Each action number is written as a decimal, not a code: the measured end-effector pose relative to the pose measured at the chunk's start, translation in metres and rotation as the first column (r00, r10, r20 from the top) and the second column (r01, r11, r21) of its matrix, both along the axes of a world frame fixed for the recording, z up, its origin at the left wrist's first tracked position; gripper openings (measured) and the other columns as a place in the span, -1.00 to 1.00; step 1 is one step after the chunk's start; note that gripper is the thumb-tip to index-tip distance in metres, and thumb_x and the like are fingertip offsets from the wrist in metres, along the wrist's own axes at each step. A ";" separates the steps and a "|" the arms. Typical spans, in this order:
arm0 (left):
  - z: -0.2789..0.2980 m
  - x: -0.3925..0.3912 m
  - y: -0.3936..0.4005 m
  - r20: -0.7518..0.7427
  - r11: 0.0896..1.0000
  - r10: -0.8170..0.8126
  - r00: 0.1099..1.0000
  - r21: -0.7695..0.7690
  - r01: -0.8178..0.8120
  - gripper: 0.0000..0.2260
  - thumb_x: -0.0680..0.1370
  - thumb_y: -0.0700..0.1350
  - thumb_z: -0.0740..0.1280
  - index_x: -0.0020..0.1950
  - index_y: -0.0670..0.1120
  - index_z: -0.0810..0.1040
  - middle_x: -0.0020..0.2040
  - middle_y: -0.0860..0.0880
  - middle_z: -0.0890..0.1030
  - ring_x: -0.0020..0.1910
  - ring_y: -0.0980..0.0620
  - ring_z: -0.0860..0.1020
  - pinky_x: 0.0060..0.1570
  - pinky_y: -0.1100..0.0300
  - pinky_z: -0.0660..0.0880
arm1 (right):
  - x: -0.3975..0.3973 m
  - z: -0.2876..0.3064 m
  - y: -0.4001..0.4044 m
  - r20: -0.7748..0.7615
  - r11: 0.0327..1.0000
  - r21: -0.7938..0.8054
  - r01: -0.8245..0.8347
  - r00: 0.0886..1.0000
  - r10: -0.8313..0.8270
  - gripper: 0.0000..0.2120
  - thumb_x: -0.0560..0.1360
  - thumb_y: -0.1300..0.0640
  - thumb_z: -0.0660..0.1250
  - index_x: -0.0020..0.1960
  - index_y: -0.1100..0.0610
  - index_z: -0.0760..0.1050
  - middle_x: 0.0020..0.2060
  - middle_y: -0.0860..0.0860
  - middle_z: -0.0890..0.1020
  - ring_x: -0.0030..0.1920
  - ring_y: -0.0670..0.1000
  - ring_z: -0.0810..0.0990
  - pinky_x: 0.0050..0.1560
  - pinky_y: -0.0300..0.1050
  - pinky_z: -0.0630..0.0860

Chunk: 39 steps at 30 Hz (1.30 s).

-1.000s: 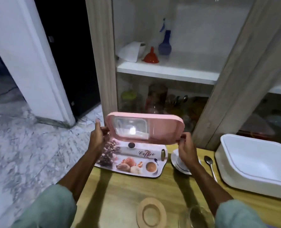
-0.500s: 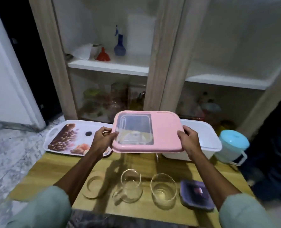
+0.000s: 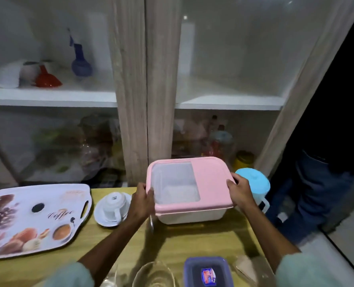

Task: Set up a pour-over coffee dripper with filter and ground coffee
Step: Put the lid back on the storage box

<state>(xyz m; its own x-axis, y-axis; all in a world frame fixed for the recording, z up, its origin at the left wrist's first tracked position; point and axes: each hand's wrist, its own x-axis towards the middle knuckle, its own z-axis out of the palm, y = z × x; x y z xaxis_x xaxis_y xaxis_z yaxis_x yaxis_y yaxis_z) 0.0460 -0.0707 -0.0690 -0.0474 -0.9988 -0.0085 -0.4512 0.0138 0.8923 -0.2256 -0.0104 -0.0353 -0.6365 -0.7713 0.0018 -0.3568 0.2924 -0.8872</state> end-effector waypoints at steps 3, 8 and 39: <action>-0.002 -0.019 -0.016 0.066 1.000 -0.022 0.998 -0.015 0.023 -0.86 0.62 -0.13 0.15 0.05 -0.20 0.37 -0.01 -0.23 0.58 -0.03 -0.22 0.55 -0.11 0.02 0.46 | -0.019 -0.007 -0.016 0.015 1.000 0.018 0.007 1.000 -0.008 -0.70 0.60 0.23 0.18 0.30 0.21 0.47 0.17 0.13 0.59 0.05 0.02 0.48 0.05 -0.10 0.41; -0.006 -0.031 -0.022 0.123 1.000 0.002 0.992 -0.009 -0.001 -0.82 0.62 -0.10 0.14 0.08 -0.21 0.38 0.00 -0.27 0.59 -0.05 -0.26 0.56 -0.11 0.00 0.51 | -0.031 -0.020 -0.024 0.027 0.998 0.067 -0.018 0.999 0.016 -0.69 0.61 0.21 0.15 0.32 0.21 0.44 0.20 0.14 0.58 0.13 0.08 0.51 0.12 -0.06 0.44; -0.002 0.014 0.038 0.337 0.999 0.042 0.941 -0.042 -0.030 -0.55 0.59 0.06 0.20 0.38 -0.19 0.37 0.33 -0.21 0.50 0.34 -0.19 0.43 0.24 -0.02 0.37 | 0.046 0.006 0.014 -0.551 0.934 0.060 -0.352 0.769 0.325 -0.64 0.57 0.20 0.22 0.35 0.20 0.44 0.29 0.14 0.53 0.28 0.14 0.47 0.31 -0.04 0.39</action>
<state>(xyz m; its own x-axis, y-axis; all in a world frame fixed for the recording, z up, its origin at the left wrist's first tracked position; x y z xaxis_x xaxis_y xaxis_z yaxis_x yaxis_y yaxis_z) 0.0601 -0.0327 -0.0708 -0.0122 -0.9998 0.0177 -0.7268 0.0210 0.6866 -0.1794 0.0035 -0.0290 -0.2168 -0.9272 0.3055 -0.8512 0.0263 -0.5242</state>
